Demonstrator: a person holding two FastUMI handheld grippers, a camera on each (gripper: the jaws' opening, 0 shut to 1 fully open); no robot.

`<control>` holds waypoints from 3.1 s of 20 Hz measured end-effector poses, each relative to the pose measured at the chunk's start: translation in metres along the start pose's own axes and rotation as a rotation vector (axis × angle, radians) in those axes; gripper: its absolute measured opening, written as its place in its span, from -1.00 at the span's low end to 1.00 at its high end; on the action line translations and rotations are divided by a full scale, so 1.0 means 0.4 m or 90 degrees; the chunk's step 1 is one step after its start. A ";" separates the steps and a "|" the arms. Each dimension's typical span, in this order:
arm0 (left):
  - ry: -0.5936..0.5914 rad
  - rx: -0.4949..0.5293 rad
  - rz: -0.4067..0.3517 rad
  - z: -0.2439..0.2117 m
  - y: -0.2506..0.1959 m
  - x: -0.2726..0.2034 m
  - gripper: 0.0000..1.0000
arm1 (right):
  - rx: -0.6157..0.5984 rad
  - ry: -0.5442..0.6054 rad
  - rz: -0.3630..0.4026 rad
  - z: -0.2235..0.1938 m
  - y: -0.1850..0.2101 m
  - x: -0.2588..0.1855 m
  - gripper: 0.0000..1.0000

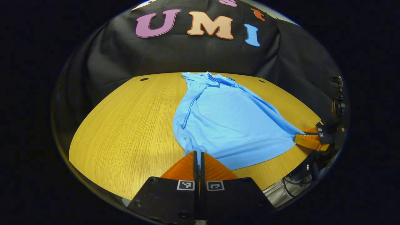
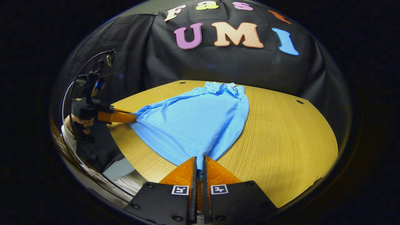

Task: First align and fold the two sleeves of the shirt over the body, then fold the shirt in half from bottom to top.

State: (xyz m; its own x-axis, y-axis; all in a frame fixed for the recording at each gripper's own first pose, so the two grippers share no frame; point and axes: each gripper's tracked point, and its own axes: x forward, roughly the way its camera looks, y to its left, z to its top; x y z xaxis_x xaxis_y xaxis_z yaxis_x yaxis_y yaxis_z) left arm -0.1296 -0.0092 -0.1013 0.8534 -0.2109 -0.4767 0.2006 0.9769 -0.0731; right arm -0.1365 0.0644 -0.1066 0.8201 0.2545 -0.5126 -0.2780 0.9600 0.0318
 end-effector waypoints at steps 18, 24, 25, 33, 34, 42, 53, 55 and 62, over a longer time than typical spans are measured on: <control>-0.105 -0.016 -0.023 0.283 0.003 0.016 -1.00 | -0.031 -0.042 -0.018 0.271 -0.045 0.062 -0.79; -0.133 -0.019 -0.033 0.463 0.033 0.088 -1.00 | -0.075 -0.050 -0.049 0.418 -0.115 0.147 -0.79; -0.135 -0.016 -0.032 0.493 0.041 0.105 -1.00 | -0.077 -0.045 -0.055 0.436 -0.135 0.168 -0.79; -0.157 0.004 -0.012 0.687 0.108 0.283 -1.00 | 0.029 -0.029 -0.081 0.603 -0.295 0.370 -0.96; -0.157 0.003 -0.012 0.707 0.111 0.304 -1.00 | 0.039 -0.028 -0.088 0.623 -0.324 0.397 -0.95; -0.153 -0.010 0.016 0.836 0.167 0.501 -1.00 | 0.083 -0.021 -0.156 0.706 -0.508 0.609 -0.95; -0.138 -0.034 0.118 0.854 0.273 0.796 -1.00 | 0.066 -0.038 -0.234 0.763 -0.618 0.852 -0.96; -0.128 -0.010 0.138 0.848 0.283 0.824 -1.00 | 0.075 -0.046 -0.246 0.768 -0.639 0.914 -0.96; -0.060 0.021 0.156 0.797 0.280 0.833 -0.19 | 0.136 -0.033 -0.222 0.747 -0.631 0.931 -0.49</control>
State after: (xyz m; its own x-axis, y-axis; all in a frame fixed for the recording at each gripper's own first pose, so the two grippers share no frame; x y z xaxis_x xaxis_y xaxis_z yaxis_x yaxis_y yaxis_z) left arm 0.3304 0.0193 0.0108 0.9194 0.0281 -0.3923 -0.0036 0.9980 0.0631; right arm 0.3885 -0.0483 -0.0493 0.8725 -0.0896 -0.4803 0.1261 0.9910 0.0442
